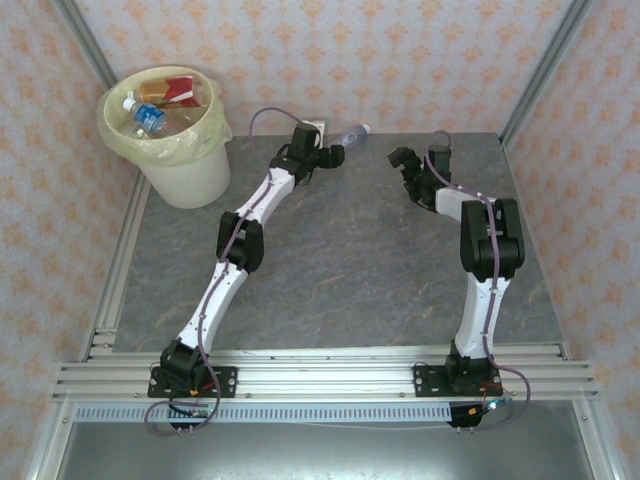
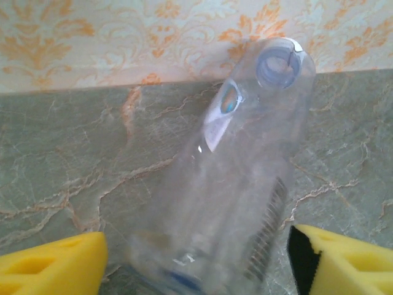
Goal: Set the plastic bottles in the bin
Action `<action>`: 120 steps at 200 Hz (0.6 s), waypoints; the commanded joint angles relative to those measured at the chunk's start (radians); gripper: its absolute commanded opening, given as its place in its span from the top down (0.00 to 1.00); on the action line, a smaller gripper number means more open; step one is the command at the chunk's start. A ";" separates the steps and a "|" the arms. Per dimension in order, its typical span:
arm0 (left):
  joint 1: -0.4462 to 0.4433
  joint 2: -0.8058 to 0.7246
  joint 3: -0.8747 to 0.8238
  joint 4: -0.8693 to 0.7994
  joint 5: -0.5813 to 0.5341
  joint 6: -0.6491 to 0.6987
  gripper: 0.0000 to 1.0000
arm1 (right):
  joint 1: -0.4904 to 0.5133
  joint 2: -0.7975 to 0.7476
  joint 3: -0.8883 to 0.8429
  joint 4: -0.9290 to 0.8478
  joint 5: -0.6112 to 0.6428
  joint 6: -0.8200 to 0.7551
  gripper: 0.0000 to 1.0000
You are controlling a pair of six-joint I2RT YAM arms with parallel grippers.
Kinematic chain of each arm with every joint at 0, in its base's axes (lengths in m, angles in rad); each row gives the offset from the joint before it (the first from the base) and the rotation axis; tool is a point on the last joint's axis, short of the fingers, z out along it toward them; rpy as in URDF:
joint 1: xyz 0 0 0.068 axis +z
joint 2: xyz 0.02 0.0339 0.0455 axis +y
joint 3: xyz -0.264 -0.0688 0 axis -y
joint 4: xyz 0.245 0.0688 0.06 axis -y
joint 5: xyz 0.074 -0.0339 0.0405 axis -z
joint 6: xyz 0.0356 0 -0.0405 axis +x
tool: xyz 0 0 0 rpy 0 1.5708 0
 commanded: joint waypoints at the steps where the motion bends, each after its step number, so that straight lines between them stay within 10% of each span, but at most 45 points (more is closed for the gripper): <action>1: -0.012 -0.009 0.034 0.013 -0.033 0.010 0.29 | 0.001 -0.014 0.026 -0.005 -0.007 -0.006 0.01; 69: -0.021 -0.052 0.002 -0.126 -0.047 0.037 0.45 | 0.000 -0.042 0.008 -0.008 -0.002 -0.011 0.01; 120: -0.031 -0.275 -0.349 -0.058 0.004 0.037 0.46 | 0.000 -0.109 -0.049 -0.026 0.004 -0.040 0.01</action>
